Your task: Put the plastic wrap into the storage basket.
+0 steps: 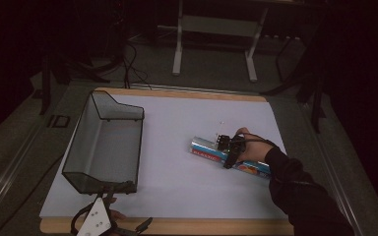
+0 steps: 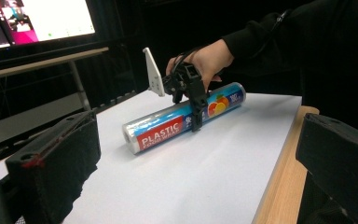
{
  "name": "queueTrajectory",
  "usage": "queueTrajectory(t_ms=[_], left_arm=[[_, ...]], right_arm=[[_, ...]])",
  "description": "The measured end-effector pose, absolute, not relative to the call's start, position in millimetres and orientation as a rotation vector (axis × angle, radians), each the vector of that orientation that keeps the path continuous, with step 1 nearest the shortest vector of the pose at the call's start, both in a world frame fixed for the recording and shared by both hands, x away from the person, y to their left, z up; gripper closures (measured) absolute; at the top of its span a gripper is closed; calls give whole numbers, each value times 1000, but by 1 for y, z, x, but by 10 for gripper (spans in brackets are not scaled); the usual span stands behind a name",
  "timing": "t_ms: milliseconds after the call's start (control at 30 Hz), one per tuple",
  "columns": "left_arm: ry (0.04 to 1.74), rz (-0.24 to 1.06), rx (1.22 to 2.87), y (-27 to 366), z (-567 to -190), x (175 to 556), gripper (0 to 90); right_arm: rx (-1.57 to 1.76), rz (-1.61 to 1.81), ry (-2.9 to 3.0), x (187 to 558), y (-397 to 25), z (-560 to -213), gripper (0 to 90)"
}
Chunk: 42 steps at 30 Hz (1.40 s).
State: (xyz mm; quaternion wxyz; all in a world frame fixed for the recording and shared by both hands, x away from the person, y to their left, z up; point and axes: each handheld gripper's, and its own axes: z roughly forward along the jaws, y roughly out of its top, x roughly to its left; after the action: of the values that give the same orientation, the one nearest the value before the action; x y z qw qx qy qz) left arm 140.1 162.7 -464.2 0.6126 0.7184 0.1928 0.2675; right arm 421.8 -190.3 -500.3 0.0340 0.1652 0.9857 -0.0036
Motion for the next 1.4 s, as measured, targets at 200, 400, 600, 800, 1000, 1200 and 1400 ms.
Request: queueTrajectory(t_ms=[200,400,600,800,1000,1200,1400], left_arm=[[446,620,1658,163,-464,140,6],[446,623,1657,163,-464,140,6],[444,623,1657,162,-464,140,6],[442,622,1656,163,-464,140,6],[439,623,1658,162,-464,140,7],[438,624,1659,162,-464,140,6],[438,623,1660,162,-464,140,6]], right_arm=[[524,6,3015,423,-192,-499,316],[538,16,3015,424,-189,-492,317],[559,43,3001,426,-187,-479,317],[576,116,2972,426,-188,-464,318],[636,244,2926,427,-188,-447,318],[659,306,2901,428,-185,-435,318],[718,387,2864,428,-176,-425,318]])
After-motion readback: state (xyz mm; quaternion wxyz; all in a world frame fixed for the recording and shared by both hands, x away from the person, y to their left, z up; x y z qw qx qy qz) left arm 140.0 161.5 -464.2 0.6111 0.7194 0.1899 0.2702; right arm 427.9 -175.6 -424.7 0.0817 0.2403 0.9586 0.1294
